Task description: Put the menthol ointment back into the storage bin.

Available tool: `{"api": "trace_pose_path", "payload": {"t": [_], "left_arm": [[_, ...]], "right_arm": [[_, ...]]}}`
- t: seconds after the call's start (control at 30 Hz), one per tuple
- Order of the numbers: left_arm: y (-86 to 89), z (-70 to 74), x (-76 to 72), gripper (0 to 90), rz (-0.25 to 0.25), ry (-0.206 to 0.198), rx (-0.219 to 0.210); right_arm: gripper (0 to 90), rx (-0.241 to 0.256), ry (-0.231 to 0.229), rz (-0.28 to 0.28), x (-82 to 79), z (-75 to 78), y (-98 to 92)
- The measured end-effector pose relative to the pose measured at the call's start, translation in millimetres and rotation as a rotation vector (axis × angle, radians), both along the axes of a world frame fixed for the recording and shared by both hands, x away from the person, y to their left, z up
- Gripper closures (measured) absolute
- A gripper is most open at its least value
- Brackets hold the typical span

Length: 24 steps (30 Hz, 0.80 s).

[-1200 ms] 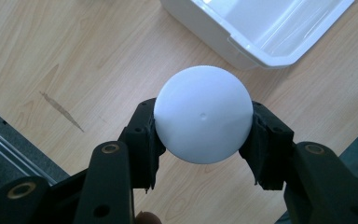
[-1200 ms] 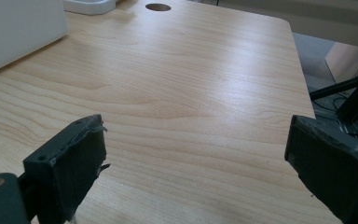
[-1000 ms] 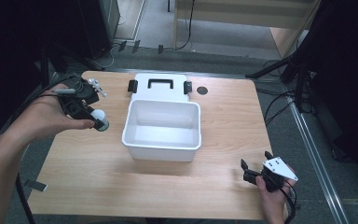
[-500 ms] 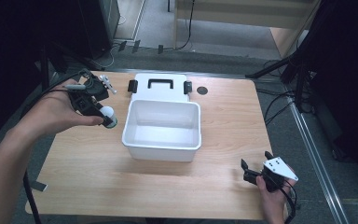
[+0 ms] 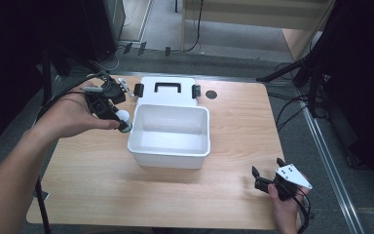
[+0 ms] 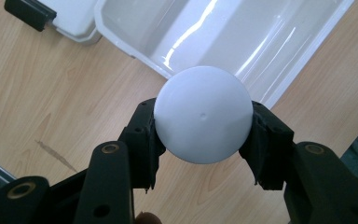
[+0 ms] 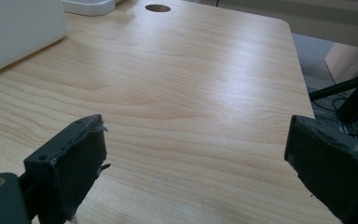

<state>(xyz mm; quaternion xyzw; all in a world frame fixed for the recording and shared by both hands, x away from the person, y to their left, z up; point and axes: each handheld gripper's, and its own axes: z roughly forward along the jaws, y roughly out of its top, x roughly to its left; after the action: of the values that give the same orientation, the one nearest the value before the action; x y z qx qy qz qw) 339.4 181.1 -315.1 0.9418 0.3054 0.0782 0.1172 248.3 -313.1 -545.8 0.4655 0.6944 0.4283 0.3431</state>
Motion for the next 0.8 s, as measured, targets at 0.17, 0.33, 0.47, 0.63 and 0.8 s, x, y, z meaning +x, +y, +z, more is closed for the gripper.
{"api": "trace_pose_path", "payload": {"t": [0.17, 0.33, 0.47, 0.63, 0.8], "left_arm": [[-6.9, -3.5, 2.7, 51.9, -0.018, -0.001, 0.010], [-14.1, -5.1, 3.5, 51.9, -0.030, -0.015, 0.004], [-18.8, -8.1, 5.1, 51.9, -0.034, -0.022, 0.008], [-24.0, -14.8, 6.9, 51.9, -0.043, -0.026, 0.004], [-29.1, -22.8, 8.6, 51.9, -0.054, -0.036, 0.006]], "right_arm": [[5.6, -0.002, -0.004, 0.001, 0.0, 0.0, -0.1], [5.6, -0.001, -0.004, 0.001, -0.1, 0.0, -0.1], [5.6, -0.001, -0.004, 0.001, -0.1, 0.0, -0.1], [5.6, -0.002, -0.004, 0.002, -0.1, 0.0, 0.0], [5.6, -0.001, -0.002, 0.003, -0.2, 0.0, 0.1]]}}
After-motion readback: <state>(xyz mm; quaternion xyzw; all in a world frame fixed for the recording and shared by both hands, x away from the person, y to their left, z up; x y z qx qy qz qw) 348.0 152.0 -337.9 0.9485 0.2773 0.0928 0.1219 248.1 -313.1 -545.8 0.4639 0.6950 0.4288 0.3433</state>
